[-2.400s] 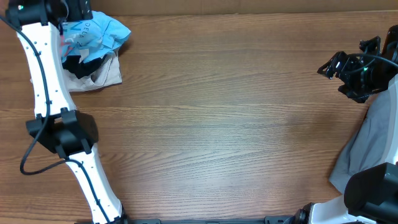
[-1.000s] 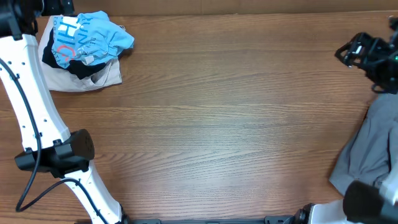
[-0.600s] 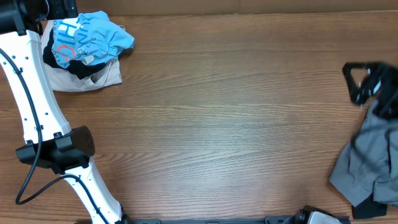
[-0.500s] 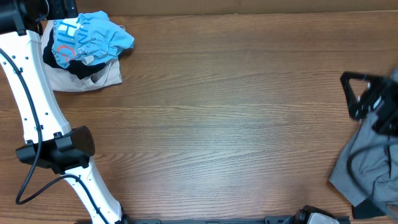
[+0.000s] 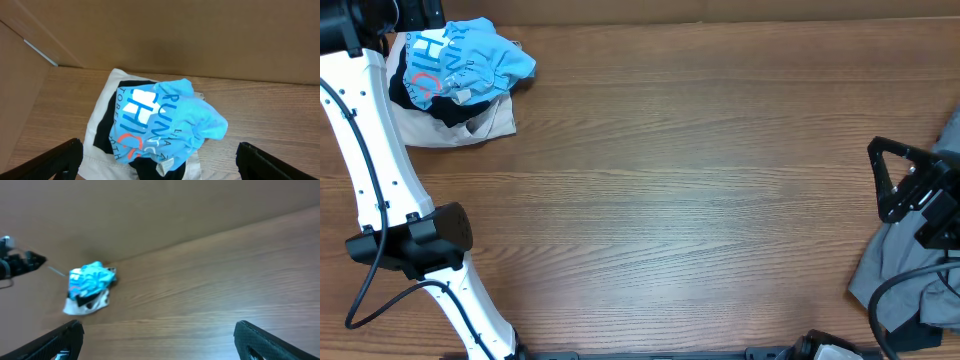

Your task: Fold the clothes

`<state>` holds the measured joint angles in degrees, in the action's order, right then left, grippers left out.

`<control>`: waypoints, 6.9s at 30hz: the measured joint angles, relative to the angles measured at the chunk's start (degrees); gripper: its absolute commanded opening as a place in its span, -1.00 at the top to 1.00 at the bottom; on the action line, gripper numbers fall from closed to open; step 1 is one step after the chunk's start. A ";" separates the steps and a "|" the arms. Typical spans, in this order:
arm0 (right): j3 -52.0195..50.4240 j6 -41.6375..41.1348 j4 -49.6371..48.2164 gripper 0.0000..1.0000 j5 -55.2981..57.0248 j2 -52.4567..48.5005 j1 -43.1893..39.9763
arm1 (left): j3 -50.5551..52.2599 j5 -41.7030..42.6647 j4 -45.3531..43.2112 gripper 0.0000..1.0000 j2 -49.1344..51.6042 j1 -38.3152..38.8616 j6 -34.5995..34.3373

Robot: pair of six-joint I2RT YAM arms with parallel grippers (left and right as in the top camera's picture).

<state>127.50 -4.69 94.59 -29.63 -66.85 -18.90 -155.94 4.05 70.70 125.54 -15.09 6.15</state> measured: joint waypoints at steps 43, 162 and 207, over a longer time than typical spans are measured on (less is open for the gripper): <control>-122.60 0.17 -90.66 -1.00 20.96 65.26 23.87 | 0.00 0.00 0.02 -1.00 0.00 0.00 0.00; -126.44 0.20 -90.68 -1.00 19.34 66.01 23.87 | 155.38 11.80 -67.56 -1.00 -124.58 8.74 -10.95; -126.46 0.20 -90.68 -1.00 19.32 66.01 23.87 | 155.38 11.80 -67.56 -1.00 -124.58 8.74 -10.95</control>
<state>1.04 -4.49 3.90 -10.31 -0.84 4.97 -0.56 15.86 3.14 0.95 -6.35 -4.80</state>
